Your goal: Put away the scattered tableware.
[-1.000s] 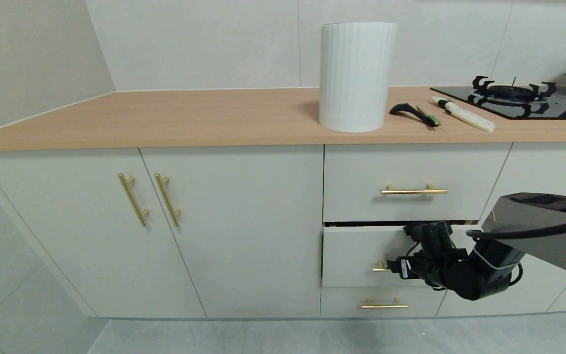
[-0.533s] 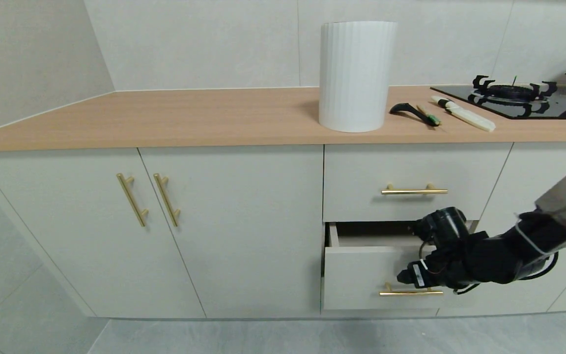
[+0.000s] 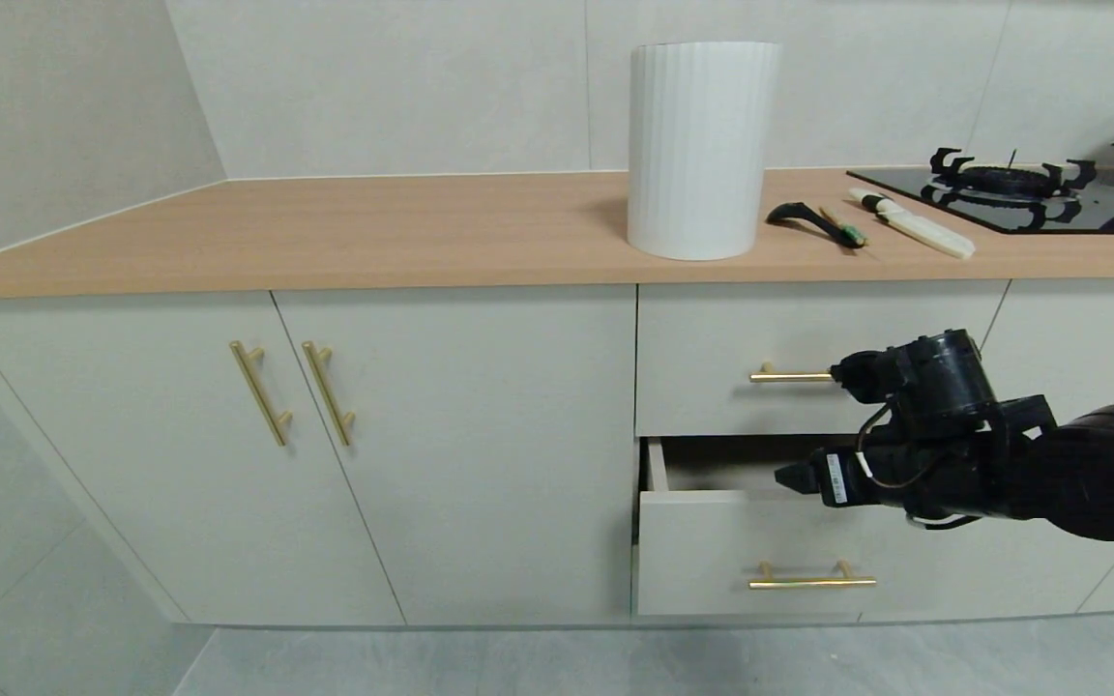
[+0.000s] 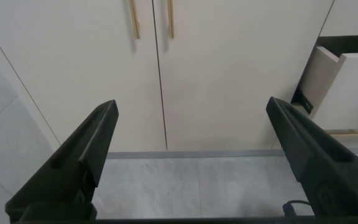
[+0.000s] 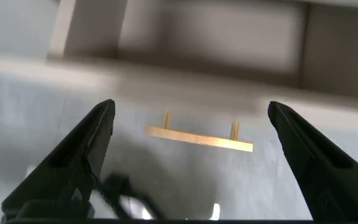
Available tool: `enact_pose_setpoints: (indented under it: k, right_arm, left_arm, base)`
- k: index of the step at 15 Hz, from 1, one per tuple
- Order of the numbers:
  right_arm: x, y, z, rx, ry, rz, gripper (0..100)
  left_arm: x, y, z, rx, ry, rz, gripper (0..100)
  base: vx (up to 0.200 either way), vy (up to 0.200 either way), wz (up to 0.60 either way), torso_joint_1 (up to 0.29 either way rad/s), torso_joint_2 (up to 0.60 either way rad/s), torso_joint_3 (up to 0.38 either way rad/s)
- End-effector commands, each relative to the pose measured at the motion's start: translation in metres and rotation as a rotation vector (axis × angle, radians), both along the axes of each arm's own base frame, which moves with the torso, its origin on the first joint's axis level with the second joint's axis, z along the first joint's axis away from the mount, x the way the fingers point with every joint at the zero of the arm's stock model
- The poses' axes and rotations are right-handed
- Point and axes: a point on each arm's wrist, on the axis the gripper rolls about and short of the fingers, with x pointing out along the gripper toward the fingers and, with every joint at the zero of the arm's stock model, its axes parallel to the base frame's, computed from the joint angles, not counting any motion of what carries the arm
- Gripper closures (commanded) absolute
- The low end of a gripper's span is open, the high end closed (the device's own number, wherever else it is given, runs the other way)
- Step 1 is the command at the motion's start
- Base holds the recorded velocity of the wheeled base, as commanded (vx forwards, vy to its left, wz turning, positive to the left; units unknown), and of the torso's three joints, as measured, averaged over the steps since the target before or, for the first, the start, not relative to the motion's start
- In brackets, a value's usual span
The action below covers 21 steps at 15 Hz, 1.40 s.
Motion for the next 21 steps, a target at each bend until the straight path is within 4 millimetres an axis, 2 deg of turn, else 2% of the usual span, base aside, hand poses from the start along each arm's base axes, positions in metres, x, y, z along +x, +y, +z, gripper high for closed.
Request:
enact_pose_setpoints:
  k: [1,4,8,12,18,21]
  right_arm:
    - [0.018,0.006,-0.038,-0.045,0.030,-0.040,0]
    - [0.027,0.009,-0.060,-0.064,0.038,-0.055,0]
    - [0.027,0.009,-0.061,-0.068,0.047,-0.054,0]
    - [0.024,0.007,-0.055,-0.068,0.049,-0.050,0]
    - [-0.004,-0.003,-0.019,-0.085,0.164,-0.011,0]
    - [-0.007,-0.002,-0.023,-0.117,0.209,0.012,0]
  left_arm:
    - [0.000,0.000,0.000,0.000,0.000,0.000,0]
    - [0.000,0.000,0.000,0.000,0.000,0.000,0]
    - [0.000,0.000,0.000,0.000,0.002,0.000,0]
    - [0.000,0.000,0.000,0.000,0.000,0.000,0]
    - [0.000,0.000,0.000,0.000,0.000,0.000,0]
    - [0.000,0.000,0.000,0.001,0.002,0.000,0]
  base:
    - [0.000,0.000,0.00,0.000,0.00,0.000]
    - [0.000,0.000,0.00,0.000,0.00,0.000]
    - [0.000,0.000,0.00,0.000,0.00,0.000]
    - [0.000,0.000,0.00,0.000,0.00,0.000]
    - [0.000,0.000,0.00,0.000,0.00,0.000]
    - [0.000,0.000,0.00,0.000,0.00,0.000]
